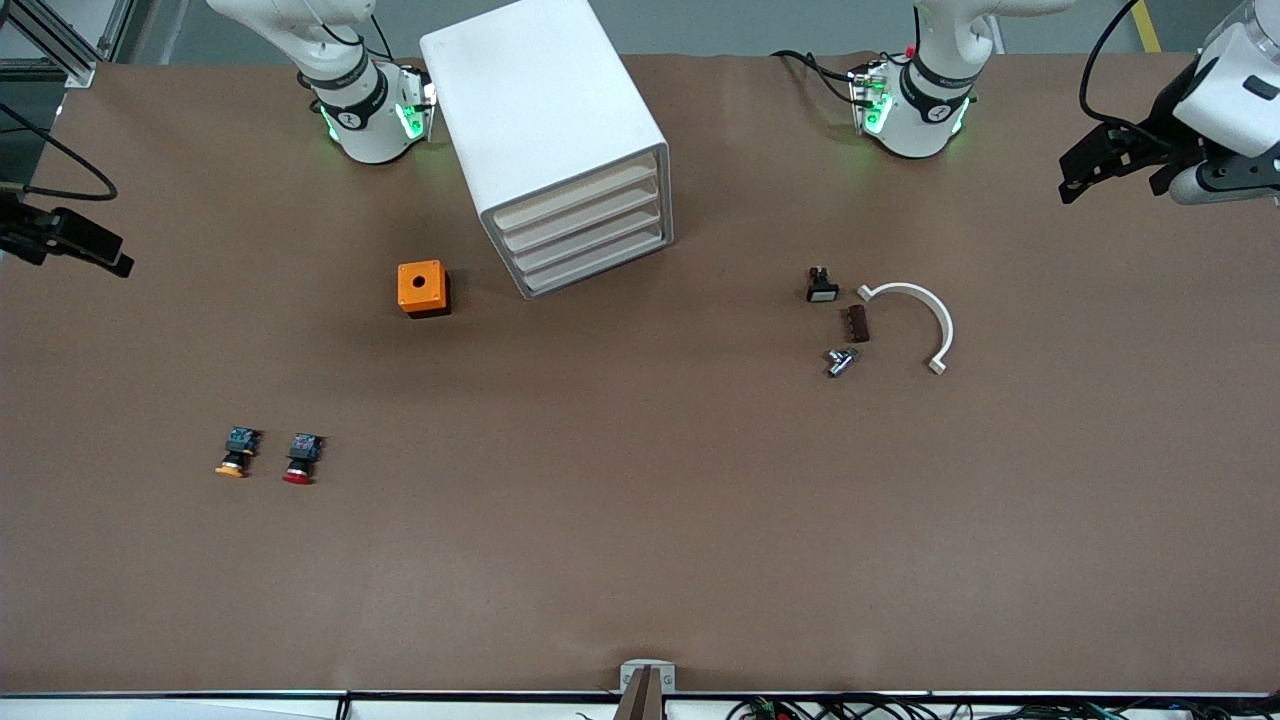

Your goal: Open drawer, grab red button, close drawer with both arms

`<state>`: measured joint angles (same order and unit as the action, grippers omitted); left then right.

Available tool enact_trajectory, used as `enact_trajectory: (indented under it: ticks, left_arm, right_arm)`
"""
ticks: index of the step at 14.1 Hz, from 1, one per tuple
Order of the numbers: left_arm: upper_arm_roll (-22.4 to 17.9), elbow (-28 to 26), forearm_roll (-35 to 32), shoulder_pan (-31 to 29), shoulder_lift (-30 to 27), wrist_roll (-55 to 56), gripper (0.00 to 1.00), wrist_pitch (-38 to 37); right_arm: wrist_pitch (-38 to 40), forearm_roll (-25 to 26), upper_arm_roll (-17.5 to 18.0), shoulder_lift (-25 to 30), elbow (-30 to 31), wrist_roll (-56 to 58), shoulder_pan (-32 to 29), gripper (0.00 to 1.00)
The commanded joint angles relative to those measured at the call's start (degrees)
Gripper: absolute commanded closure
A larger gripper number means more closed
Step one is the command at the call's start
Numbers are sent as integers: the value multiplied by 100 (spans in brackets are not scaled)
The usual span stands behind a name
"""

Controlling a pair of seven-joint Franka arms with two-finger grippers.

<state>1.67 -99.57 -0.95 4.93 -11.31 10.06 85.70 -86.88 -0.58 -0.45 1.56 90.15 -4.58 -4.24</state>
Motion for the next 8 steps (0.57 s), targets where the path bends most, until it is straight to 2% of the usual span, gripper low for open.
enact_trajectory:
  ticks: [1,3,8]
  left_arm:
    - [-62,218,51,-36,102,-328,0,26]
    - [-71,394,42,-36,260,-373,0,-9]
    - [-71,412,16,-36,270,-382,0,-53]
  right_arm:
    - [127,-276,36,195,37,36,-120,0]
    - [92,-276,53,213,134,37,-112,0]
    - [75,-232,62,336,292,151,-85,0]
